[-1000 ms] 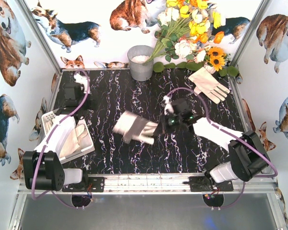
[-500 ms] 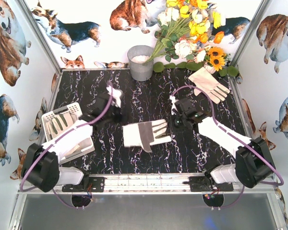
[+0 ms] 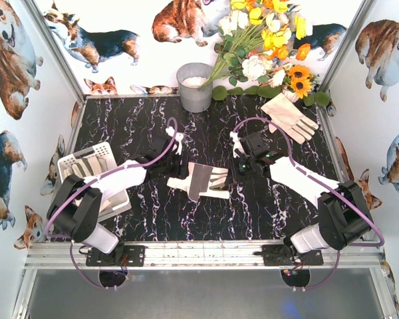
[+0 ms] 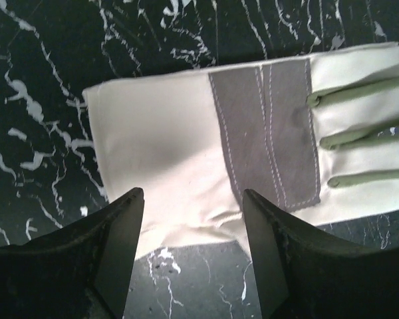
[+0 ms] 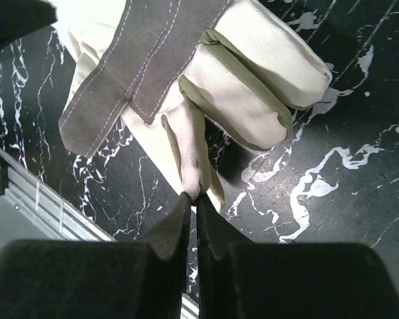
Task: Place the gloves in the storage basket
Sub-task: Adjust the glove at the center of the board.
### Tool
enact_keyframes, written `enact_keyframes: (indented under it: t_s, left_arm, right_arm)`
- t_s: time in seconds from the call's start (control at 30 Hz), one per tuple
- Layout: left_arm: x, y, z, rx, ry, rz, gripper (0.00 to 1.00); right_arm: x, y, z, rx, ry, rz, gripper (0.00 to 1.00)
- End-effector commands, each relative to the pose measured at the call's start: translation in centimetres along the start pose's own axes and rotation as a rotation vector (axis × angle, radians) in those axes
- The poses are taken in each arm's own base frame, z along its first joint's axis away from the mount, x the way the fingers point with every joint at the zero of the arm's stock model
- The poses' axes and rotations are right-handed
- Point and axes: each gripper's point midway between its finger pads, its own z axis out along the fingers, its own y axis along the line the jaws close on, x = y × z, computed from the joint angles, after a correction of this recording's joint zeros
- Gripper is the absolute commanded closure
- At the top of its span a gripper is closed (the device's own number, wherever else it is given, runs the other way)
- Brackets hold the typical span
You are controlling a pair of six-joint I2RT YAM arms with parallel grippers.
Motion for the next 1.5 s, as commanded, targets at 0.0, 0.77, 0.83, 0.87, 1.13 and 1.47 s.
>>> enact_keyframes:
  t_s: [0.0, 0.77, 0.83, 0.87, 1.13, 1.47]
  left_arm:
    - [-2.4, -1.3, 1.2, 0.059, -0.054, 0.033, 0.46]
    - [9.2, -6.7, 1.2, 0.190, 0.227, -0.214, 0.59]
    - [9.7, -8.3, 0.5, 0.243, 0.230, -0.229, 0.60]
    - [9.9, -9.1, 0.2, 0.271, 0.233, -0.240, 0.59]
    - [6.6, -11.4, -3.5, 0.369, 0.108, -0.267, 0.44]
    - [5.1, -5.4, -3.3, 0.183, 0.031, -0.295, 0.31]
  right_arm:
    - [-0.3, 1.7, -0.9, -0.097, -0.017, -0.062, 1.00]
    - [-6.2, -5.7, 1.8, 0.171, -0.120, 0.090, 1.00]
    - [-7.6, -5.4, 2.4, 0.150, -0.141, 0.088, 1.00]
    - [-8.2, -5.0, 2.5, 0.128, -0.151, 0.090, 0.98]
    - [-9.9, -2.9, -0.1, 0.034, -0.207, 0.120, 0.48]
    - [-2.6, -2.9, -3.7, 0.024, -0.168, 0.341, 0.26]
